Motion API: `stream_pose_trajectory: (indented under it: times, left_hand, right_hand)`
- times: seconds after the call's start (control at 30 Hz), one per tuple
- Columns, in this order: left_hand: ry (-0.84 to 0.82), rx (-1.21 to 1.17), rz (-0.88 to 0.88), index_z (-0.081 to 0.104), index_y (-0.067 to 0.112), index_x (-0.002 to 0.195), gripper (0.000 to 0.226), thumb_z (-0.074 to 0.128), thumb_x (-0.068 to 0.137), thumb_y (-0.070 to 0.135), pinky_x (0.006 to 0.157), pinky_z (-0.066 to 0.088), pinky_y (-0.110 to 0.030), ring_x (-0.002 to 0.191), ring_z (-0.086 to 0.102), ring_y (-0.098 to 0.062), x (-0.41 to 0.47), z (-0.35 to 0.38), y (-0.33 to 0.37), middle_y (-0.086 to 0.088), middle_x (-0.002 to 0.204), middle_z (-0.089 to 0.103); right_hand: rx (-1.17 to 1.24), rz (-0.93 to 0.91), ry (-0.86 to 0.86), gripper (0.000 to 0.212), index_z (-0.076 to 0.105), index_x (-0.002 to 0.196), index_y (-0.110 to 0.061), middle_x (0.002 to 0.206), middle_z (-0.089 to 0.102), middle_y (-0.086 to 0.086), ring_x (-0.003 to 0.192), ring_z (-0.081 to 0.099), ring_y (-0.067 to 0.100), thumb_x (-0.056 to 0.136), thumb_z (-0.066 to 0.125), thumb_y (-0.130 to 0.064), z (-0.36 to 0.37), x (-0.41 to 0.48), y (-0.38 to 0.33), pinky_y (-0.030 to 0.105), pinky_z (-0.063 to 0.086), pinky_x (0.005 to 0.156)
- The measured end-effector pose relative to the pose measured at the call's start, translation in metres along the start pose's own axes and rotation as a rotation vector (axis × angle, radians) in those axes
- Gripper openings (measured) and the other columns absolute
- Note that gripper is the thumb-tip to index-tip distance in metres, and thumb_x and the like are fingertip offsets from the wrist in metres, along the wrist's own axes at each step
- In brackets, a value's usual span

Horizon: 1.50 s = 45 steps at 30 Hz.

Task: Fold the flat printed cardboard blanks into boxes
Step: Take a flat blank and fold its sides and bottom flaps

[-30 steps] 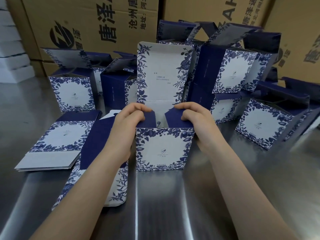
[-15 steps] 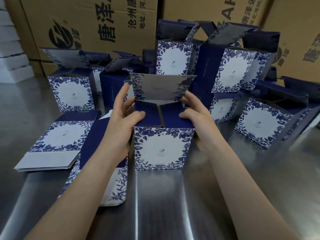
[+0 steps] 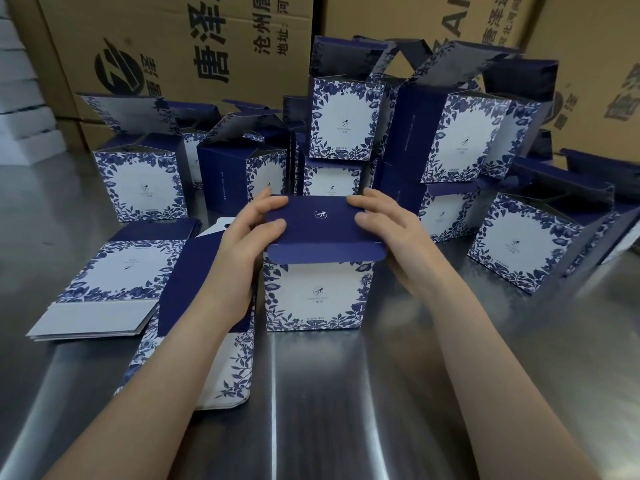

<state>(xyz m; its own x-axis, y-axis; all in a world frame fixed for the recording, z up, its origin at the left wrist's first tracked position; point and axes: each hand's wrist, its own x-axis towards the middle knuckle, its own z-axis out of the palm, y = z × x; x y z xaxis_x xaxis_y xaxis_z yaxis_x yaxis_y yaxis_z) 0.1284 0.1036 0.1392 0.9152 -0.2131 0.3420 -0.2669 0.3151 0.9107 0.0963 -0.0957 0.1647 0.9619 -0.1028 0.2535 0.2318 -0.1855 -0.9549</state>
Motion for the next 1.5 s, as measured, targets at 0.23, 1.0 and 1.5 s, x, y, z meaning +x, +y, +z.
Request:
stream_pose_trajectory:
  times: [0.23,1.0,1.5]
  left_hand:
    - [0.068,0.173,0.099,0.076,0.042,0.094,0.029,0.055,0.092,0.022,0.103,0.040,-0.022,0.127,0.046,0.009,0.002,-0.001,-0.003,0.020,0.137,0.054]
    - [0.075,0.249,0.194,0.078,0.043,0.081,0.030,0.076,0.082,0.013,0.097,0.045,-0.020,0.129,0.045,0.010,-0.003,0.002,-0.006,0.007,0.148,0.048]
    - [0.136,0.281,0.174,0.076,0.047,0.080,0.034,0.074,0.086,0.013,0.107,0.045,-0.034,0.123,0.049,0.013,-0.001,0.004,-0.005,0.009,0.146,0.049]
  right_hand:
    - [-0.114,-0.108,0.000,0.028,0.068,0.106,-0.042,0.144,0.045,-0.009,0.136,0.042,0.008,0.080,0.066,-0.031,0.002,-0.001,0.001,0.037,0.034,0.114]
    - [-0.266,-0.291,-0.032,0.030,0.070,0.104,-0.035,0.123,0.063,-0.013,0.141,0.035,0.009,0.086,0.072,-0.011,0.011,-0.008,0.001,0.038,0.029,0.116]
    - [-0.311,-0.427,0.067,0.033,0.066,0.118,-0.016,0.124,0.063,0.001,0.138,0.043,0.023,0.089,0.066,-0.001,0.016,-0.005,0.012,0.036,0.031,0.118]
